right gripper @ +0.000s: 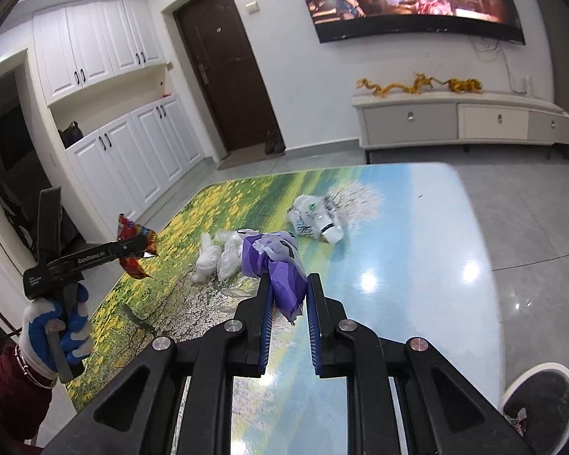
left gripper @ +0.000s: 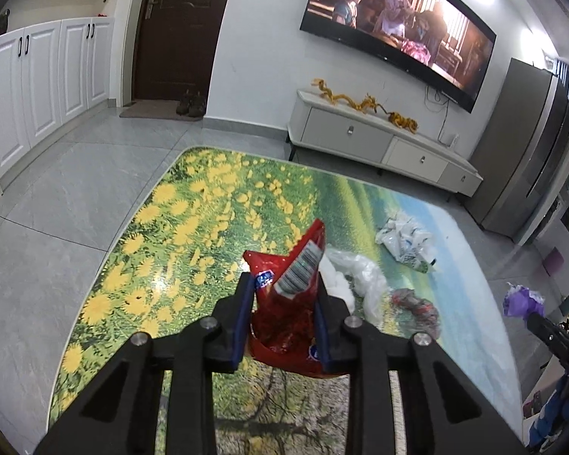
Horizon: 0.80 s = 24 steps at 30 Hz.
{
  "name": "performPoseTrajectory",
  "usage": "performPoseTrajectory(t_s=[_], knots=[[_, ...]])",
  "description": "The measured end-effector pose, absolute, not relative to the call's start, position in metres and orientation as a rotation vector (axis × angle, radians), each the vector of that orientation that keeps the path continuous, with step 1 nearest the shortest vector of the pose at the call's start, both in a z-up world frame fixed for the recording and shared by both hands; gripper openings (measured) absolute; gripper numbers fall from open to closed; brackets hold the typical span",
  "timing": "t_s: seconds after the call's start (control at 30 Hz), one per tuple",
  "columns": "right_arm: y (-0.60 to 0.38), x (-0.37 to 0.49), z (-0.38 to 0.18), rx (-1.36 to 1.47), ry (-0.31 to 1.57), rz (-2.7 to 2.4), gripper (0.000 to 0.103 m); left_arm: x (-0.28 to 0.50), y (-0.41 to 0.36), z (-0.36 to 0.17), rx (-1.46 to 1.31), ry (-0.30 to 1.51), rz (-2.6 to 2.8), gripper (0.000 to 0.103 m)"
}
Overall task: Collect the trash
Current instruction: 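Grasp the red chip bag with the left tool while the right grasps purple wrapper, then carry both items over the bin and open both tools to drop them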
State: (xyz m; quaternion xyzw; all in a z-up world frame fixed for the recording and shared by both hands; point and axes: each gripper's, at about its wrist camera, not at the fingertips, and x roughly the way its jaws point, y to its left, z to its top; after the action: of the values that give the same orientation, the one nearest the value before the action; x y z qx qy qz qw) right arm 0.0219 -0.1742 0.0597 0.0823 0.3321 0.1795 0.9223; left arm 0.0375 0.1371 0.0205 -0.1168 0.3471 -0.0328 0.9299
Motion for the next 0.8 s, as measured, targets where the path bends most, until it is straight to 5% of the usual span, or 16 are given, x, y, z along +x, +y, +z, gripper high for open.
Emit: performPoseTrajectory(t_s=[0.37,0.8], knots=[[-0.245,-0.035,0.078,0.217,0.601,0.2,0.016,0.027,0.051,0.064,-0.177,0.658,-0.236,0.026],[-0.374,-0.105,0.057,0.311,0.61,-0.139,0.016,0.022,-0.156,0.058,0.033,0.732,-0.584,0.026]])
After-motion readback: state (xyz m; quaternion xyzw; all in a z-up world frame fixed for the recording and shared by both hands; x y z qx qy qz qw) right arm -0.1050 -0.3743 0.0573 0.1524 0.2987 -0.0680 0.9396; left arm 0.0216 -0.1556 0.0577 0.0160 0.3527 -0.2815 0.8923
